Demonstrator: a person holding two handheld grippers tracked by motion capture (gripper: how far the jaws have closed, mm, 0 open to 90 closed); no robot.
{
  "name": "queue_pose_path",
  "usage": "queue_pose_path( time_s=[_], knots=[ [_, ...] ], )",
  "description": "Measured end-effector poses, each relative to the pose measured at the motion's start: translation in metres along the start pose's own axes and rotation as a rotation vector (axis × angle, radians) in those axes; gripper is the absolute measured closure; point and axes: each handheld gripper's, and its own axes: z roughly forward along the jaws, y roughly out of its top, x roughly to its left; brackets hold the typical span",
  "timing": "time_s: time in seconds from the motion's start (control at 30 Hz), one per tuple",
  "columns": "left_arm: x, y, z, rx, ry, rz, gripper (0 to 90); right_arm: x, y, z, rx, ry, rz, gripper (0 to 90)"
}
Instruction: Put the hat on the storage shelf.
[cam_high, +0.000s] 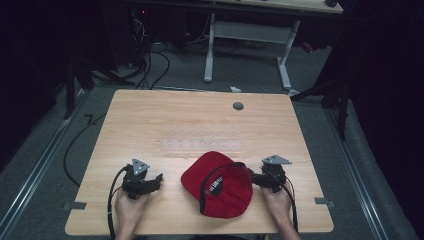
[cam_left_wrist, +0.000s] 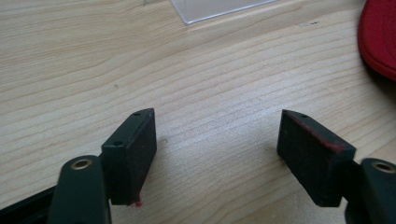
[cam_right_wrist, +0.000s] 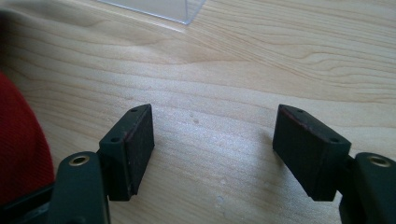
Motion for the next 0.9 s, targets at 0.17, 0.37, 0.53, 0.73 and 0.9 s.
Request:
queue_pose_path(
  time_s=[0.17, 0.37, 0.53, 0.73, 0.9],
  knots=[
    [-0.0001, -0.0002, 0.0000, 0.002, -0.001, 0.003, 26.8, 0.0000, 0.0000, 0.0000, 0.000, 0.001, 0.000, 29.3],
    [-0.0002, -0.0003, 0.0001, 0.002, 0.000, 0.004, 26.6, -0.0007, -0.0002, -0.0003, 0.001, 0.005, -0.003, 29.3],
    [-0.0003, -0.0003, 0.0001, 0.004, 0.001, 0.006, 26.5, -0.0024, -0.0011, -0.0013, -0.002, 0.006, 0.003, 31.3],
    [-0.0005, -0.0004, 0.0001, 0.003, 0.001, 0.005, 26.2, -0.0038, -0.0022, -0.0024, -0.004, -0.003, 0.008, 32.0],
    [-0.0006, -0.0005, 0.0001, 0.005, 0.000, 0.006, 25.8, -0.0043, -0.0022, -0.0022, -0.003, -0.009, 0.007, 30.5]
  ],
)
